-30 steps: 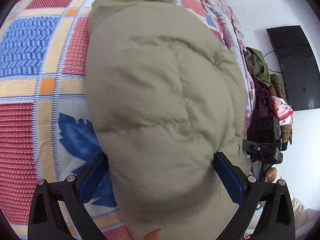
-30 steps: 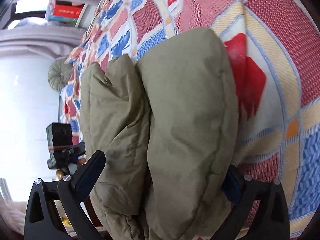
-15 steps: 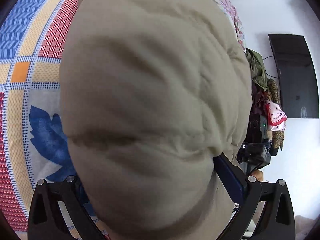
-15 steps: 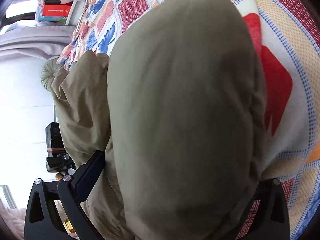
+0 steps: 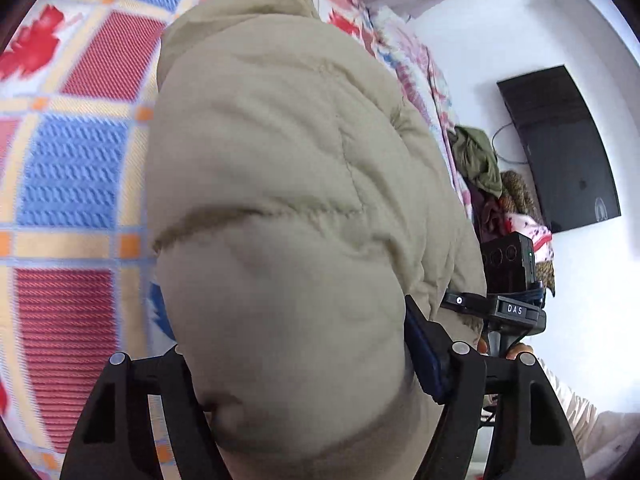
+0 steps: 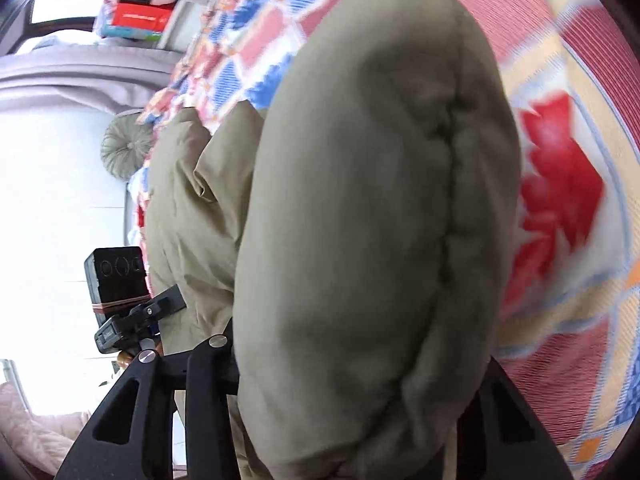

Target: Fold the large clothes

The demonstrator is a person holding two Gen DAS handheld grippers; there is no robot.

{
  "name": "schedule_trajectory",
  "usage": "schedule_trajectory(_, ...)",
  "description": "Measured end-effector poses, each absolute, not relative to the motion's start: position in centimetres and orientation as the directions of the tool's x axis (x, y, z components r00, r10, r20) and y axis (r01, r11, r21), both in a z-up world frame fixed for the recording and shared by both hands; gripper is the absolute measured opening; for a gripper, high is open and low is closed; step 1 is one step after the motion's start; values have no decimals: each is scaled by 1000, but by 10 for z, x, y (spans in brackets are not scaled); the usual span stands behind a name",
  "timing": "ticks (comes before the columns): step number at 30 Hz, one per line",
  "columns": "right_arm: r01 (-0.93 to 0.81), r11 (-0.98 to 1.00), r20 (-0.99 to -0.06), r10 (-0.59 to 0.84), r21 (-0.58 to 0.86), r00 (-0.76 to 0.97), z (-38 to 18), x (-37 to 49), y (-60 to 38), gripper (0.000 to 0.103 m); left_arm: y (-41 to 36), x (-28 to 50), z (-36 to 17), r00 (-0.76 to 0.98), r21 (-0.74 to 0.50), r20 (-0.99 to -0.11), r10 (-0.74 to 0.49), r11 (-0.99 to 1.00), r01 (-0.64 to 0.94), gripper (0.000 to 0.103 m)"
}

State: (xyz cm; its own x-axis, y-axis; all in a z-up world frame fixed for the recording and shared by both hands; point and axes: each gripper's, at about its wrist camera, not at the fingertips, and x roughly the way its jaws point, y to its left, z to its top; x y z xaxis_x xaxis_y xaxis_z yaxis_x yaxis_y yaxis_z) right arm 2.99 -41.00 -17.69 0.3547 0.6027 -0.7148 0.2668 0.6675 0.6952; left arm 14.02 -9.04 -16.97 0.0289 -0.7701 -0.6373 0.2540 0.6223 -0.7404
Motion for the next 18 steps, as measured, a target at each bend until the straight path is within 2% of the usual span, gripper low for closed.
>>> schedule_trajectory(9, 130, 684, -676, 639, 718, 367, -155, 127, -324, 47, 6, 206, -136, 221, -656, -679, -700, 714, 244, 75)
schedule_trajectory(16, 88, 711, -691, 635, 697, 345, -184, 196, -264, 47, 60, 245, -186, 252, -592, -749, -613, 789, 162, 76)
schedule_trajectory(18, 99, 737, -722, 612, 669, 322, -200, 209, -253, 47, 70, 249, -210, 243, -586, -764, -597, 801, 124, 80)
